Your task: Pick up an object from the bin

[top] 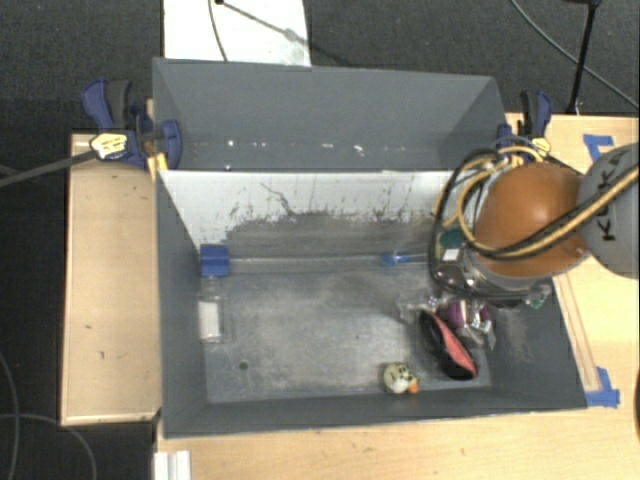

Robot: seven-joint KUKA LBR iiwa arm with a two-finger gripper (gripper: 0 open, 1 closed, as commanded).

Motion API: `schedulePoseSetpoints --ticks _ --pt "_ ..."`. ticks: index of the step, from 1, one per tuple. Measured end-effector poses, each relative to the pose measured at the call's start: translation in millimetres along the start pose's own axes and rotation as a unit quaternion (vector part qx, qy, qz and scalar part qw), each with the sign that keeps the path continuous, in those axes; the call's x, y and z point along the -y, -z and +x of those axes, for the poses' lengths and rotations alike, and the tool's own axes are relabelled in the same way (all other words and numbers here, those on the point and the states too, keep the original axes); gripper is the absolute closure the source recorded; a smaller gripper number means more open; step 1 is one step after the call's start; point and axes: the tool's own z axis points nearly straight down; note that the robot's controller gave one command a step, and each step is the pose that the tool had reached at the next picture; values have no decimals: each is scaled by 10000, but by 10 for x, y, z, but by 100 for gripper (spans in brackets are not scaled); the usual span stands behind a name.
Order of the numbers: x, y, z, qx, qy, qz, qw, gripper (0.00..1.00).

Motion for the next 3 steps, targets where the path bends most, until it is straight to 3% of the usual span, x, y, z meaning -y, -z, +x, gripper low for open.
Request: schedulePoseSetpoints --ticks 1,2,3 --pt "-451 -1 203 3 1390 -11 9903 0" --pt "-440 7 190 17 1395 9 9902 100" --pt "-442 110 182 11 1387 5 9903 100"
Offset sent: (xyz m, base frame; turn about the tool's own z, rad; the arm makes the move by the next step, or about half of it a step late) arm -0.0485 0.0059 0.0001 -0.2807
